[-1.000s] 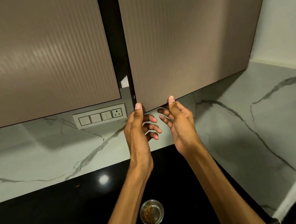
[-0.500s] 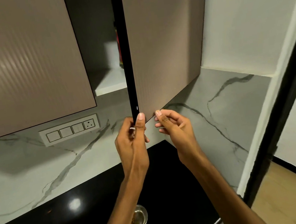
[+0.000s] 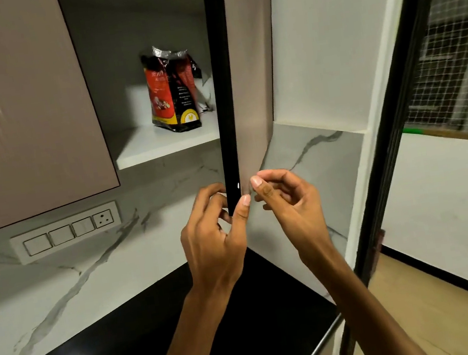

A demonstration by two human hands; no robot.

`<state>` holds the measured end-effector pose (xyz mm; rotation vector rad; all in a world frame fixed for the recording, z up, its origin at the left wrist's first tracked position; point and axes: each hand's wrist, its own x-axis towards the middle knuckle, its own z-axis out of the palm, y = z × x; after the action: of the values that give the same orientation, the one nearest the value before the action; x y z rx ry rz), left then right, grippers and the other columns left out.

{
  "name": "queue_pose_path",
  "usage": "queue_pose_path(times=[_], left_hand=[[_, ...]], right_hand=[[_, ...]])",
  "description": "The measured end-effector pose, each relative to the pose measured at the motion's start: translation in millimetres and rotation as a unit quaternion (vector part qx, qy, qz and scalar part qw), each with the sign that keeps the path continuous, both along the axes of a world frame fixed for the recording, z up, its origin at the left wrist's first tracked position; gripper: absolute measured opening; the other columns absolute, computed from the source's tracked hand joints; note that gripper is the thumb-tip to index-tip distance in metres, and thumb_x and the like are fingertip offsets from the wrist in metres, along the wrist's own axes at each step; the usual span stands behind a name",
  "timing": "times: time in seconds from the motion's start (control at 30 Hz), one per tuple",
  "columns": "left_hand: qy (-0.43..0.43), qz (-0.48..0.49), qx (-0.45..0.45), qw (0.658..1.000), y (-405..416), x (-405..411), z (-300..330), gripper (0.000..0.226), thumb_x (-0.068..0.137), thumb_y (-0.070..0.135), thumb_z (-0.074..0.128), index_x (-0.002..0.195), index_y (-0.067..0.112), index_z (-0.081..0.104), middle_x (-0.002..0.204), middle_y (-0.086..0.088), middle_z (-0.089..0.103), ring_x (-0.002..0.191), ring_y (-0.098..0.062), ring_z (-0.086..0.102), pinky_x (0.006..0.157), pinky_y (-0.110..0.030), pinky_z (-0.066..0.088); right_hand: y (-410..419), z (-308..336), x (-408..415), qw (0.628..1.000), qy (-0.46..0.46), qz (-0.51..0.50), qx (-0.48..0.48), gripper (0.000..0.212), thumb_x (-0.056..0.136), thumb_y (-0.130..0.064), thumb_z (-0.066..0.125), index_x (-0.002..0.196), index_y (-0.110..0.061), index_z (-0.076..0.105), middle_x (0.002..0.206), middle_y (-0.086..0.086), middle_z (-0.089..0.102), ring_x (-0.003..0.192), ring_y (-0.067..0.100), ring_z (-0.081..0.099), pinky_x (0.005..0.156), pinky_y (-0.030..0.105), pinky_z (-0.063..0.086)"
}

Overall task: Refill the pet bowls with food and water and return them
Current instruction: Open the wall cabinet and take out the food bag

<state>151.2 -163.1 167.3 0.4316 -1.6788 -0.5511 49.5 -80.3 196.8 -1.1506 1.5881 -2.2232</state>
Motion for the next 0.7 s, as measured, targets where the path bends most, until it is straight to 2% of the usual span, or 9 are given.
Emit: queue_pose_path(times=[0.1, 0.17, 0.3, 0.37, 0.47, 0.53, 0.63, 0.7], left_hand=[[-0.011, -0.028, -0.053, 0.998, 9.7, -6.4, 3.9, 0.029, 0.101, 0.040, 0.063, 0.109, 0.014, 0.074, 0.110, 0.015, 0.065, 0.084, -0.005, 0.064, 0.068, -0.011, 0.050], [-0.019, -0.043, -0.069, 0.997, 16.6, -11.9, 5.8, 0.025, 0.101, 0.038, 0.064, 0.105, 0.016, 0.073, 0.106, 0.013, 0.065, 0.080, -0.009, 0.063, 0.065, -0.015, 0.049], [-0.049, -0.044, -0.079, 0.995, 27.3, -27.4, 9.7, 0.031, 0.098, 0.043, 0.064, 0.092, 0.014, 0.070, 0.098, 0.010, 0.060, 0.071, -0.013, 0.057, 0.056, -0.020, 0.045], [-0.059, -0.055, -0.092, 0.993, 32.2, -35.5, 11.0, 0.031, 0.097, 0.044, 0.064, 0.091, 0.015, 0.070, 0.097, 0.011, 0.057, 0.067, -0.012, 0.053, 0.056, -0.015, 0.038], [-0.068, -0.085, -0.100, 0.989, 41.8, -48.2, 12.8, 0.039, 0.097, 0.050, 0.058, 0.094, 0.013, 0.070, 0.100, 0.010, 0.053, 0.066, -0.011, 0.051, 0.055, -0.012, 0.035], [-0.074, -0.095, -0.104, 0.987, 47.8, -57.7, 13.2, 0.041, 0.096, 0.052, 0.057, 0.094, 0.013, 0.070, 0.101, 0.011, 0.050, 0.065, -0.009, 0.050, 0.056, -0.009, 0.033], [-0.079, -0.109, -0.106, 0.985, 56.3, -72.5, 12.4, 0.042, 0.094, 0.052, 0.057, 0.098, 0.013, 0.071, 0.104, 0.009, 0.052, 0.066, -0.007, 0.050, 0.057, -0.008, 0.036], [-0.077, -0.124, -0.107, 0.984, 62.6, -82.1, 11.7, 0.043, 0.093, 0.053, 0.057, 0.099, 0.013, 0.072, 0.107, 0.006, 0.055, 0.068, -0.008, 0.053, 0.056, -0.014, 0.044]], right_hand=[[15.2, 13.8, 1.6, 0.999, 0.023, -0.013, -0.019, 0.043, 0.082, -0.038, 0.074, 0.116, -0.011, 0.071, 0.100, 0.002, 0.076, 0.092, 0.011, 0.074, 0.076, 0.018, 0.058], [25.4, 21.3, -0.4, 0.998, 0.042, -0.029, -0.042, 0.038, 0.086, -0.031, 0.075, 0.117, -0.009, 0.071, 0.102, 0.005, 0.075, 0.091, 0.010, 0.074, 0.075, 0.017, 0.056], [48.2, 29.7, -10.5, 0.993, 0.081, -0.064, -0.062, 0.028, 0.091, -0.022, 0.077, 0.115, -0.012, 0.072, 0.106, 0.001, 0.075, 0.095, 0.013, 0.074, 0.076, 0.027, 0.061], [56.1, 31.2, -14.1, 0.990, 0.099, -0.075, -0.060, 0.028, 0.089, -0.023, 0.079, 0.114, -0.014, 0.072, 0.105, -0.003, 0.075, 0.096, 0.017, 0.074, 0.075, 0.030, 0.063], [65.8, 33.9, -17.9, 0.987, 0.112, -0.099, -0.064, 0.034, 0.083, -0.027, 0.081, 0.113, -0.015, 0.071, 0.103, -0.008, 0.074, 0.094, 0.013, 0.073, 0.068, 0.021, 0.058], [72.4, 33.6, -23.9, 0.985, 0.115, -0.113, -0.063, 0.037, 0.081, -0.029, 0.082, 0.114, -0.016, 0.071, 0.103, -0.009, 0.073, 0.095, 0.013, 0.073, 0.068, 0.019, 0.058], [83.4, 32.1, -34.4, 0.982, 0.123, -0.132, -0.058, 0.038, 0.082, -0.028, 0.083, 0.116, -0.016, 0.071, 0.104, -0.010, 0.074, 0.098, 0.013, 0.073, 0.071, 0.020, 0.058], [90.4, 30.7, -40.9, 0.979, 0.129, -0.146, -0.059, 0.038, 0.082, -0.028, 0.082, 0.117, -0.016, 0.071, 0.103, -0.012, 0.074, 0.100, 0.013, 0.073, 0.073, 0.020, 0.059]])
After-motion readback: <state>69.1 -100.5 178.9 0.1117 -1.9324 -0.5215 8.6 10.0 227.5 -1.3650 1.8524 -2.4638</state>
